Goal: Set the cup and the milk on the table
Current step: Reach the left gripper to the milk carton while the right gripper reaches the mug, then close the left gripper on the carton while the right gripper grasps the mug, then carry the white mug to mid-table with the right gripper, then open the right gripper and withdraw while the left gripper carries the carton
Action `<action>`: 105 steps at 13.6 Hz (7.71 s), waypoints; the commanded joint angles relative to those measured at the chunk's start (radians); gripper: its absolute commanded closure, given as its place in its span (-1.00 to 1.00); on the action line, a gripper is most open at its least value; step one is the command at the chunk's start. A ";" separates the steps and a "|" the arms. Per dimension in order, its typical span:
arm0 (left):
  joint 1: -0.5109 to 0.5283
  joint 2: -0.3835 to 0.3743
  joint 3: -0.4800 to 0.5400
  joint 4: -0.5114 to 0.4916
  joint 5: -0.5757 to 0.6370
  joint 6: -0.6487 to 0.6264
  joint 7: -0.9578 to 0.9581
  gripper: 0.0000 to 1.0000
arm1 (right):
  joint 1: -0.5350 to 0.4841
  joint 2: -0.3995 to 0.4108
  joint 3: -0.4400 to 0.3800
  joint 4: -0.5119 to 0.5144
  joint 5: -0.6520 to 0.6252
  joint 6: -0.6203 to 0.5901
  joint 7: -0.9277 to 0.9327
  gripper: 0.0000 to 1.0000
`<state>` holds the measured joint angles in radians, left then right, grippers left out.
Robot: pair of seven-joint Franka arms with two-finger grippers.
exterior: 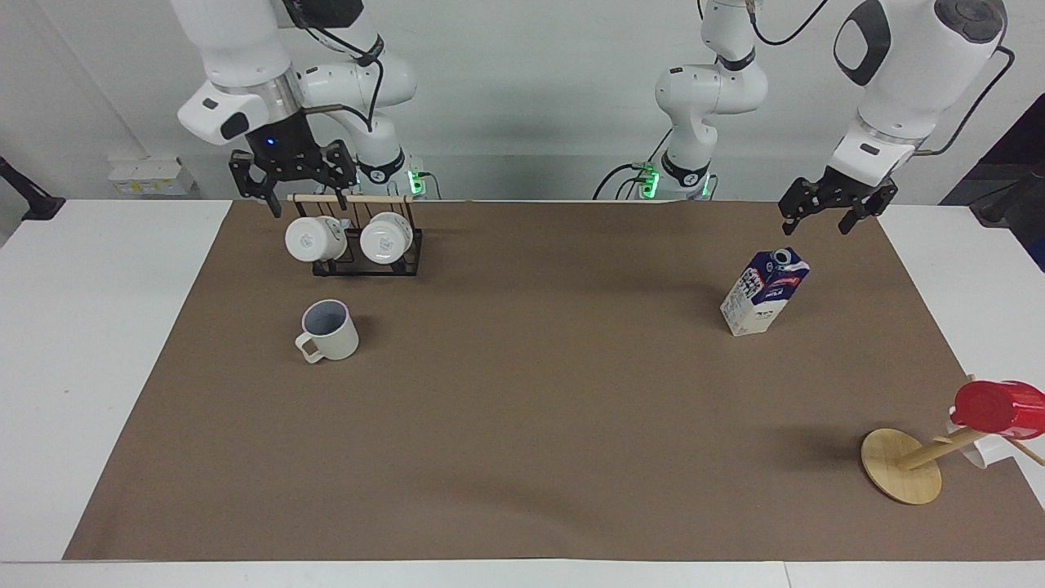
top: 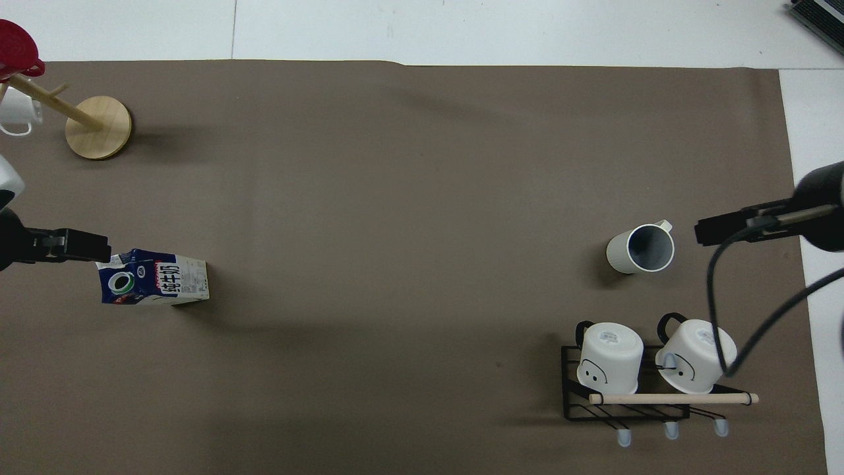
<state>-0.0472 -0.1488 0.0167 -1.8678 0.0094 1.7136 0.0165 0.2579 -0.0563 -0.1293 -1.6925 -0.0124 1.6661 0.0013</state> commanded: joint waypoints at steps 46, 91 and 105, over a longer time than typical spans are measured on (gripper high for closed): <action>0.006 -0.138 0.002 -0.441 0.014 0.405 0.059 -0.30 | 0.329 0.357 -0.001 -0.002 0.002 0.396 0.759 1.00; -0.368 -0.112 -0.057 -0.229 0.009 0.304 -0.527 0.19 | 0.147 0.141 -0.010 0.057 -0.003 0.063 0.396 -1.00; -0.476 -0.040 -0.057 -0.298 0.018 0.552 -0.702 0.29 | -0.094 0.000 -0.042 0.117 0.002 -0.101 0.158 -1.00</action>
<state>-0.5029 -0.1947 -0.0550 -2.1446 0.0090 2.2393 -0.6646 0.1734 -0.0200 -0.1585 -1.5876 -0.0271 1.6037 0.1861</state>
